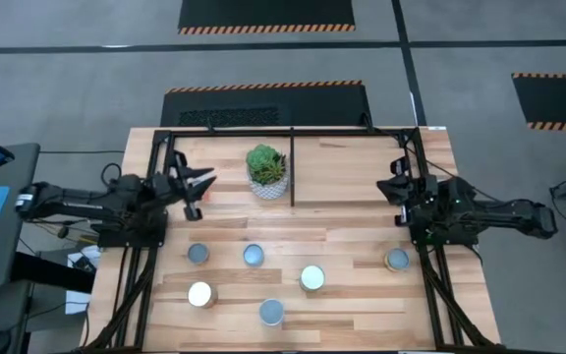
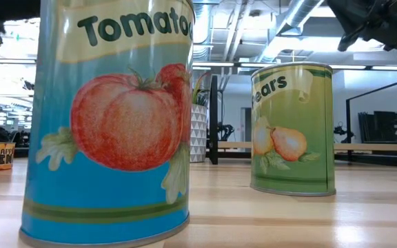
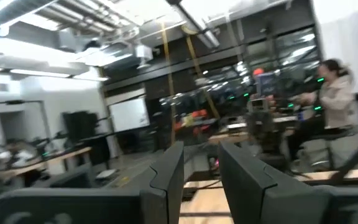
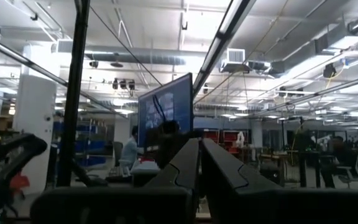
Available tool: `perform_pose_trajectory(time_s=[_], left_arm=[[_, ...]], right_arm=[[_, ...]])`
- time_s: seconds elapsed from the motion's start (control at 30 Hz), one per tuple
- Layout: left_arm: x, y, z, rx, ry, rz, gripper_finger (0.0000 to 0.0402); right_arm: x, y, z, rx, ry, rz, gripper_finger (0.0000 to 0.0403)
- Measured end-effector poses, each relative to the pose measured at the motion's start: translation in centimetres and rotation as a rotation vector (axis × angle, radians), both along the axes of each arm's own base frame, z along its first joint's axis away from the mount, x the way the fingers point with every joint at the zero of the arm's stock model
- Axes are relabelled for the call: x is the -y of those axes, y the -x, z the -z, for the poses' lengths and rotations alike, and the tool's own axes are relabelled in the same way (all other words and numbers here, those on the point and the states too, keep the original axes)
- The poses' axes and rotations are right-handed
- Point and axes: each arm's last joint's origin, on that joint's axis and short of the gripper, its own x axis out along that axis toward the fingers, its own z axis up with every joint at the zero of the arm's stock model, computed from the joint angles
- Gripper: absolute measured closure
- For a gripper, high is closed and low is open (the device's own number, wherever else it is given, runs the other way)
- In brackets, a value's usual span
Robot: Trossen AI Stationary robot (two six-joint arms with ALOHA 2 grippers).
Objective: Pick and place cans onto a shelf
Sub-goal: Put the canned pears on the shelf
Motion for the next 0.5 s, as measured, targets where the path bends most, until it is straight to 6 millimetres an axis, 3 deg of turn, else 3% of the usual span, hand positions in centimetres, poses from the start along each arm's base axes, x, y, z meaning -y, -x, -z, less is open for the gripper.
perform_pose_trajectory(time_s=[0.23, 0.5], left_arm=[[-1.9, -3.7, -2.2, -0.188, 0.014, -0.069, 0.0310], [-4.1, -8.4, -1.7, -0.396, 0.055, -0.115, 0.0310]], right_arm=[[0.0, 0.0, 0.0, -0.002, 0.000, 0.000, 0.0359], [0.0, -0.1, 0.1, -0.009, -0.002, 0.000, 0.0359]])
